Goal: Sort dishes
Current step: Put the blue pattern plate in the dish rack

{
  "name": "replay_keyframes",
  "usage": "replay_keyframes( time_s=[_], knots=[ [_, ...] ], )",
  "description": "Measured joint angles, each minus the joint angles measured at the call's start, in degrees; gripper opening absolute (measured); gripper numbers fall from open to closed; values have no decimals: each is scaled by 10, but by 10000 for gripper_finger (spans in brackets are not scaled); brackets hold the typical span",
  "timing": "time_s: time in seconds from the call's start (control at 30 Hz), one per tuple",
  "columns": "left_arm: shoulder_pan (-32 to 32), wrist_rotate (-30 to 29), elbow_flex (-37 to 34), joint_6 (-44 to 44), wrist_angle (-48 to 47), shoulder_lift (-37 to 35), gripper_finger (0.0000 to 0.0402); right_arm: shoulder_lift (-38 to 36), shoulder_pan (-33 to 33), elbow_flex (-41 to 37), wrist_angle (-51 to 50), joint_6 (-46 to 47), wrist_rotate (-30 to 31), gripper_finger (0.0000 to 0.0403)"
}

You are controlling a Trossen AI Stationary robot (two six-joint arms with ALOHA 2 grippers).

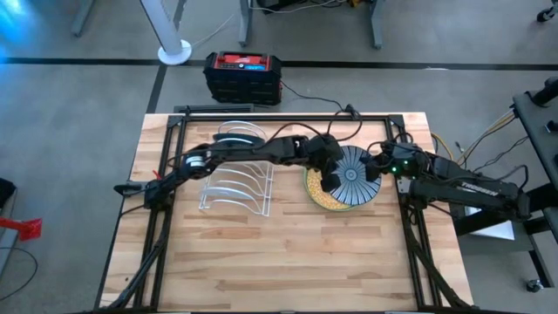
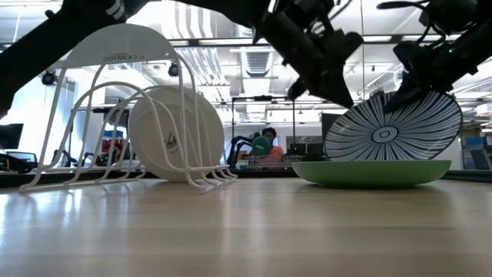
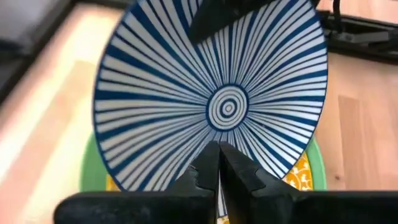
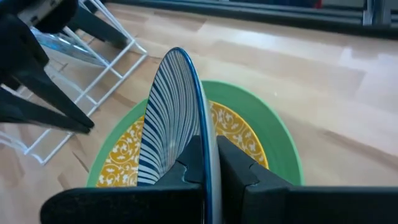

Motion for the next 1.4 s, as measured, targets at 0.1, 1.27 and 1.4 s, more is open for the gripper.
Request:
replay_keyframes(
  time_s=[0.1, 1.27, 1.4],
  knots=[
    [-2, -20, 0, 21, 0, -13, 0, -13, 0, 1, 0, -8, 0, 5],
    [-66, -135, -8, 91, -99, -186, 0, -122, 0, 3, 89, -156, -35, 1],
    [-75, -226, -10, 52, -172, -203, 0, -122, 0, 3, 116, -177, -77, 1]
  ],
)
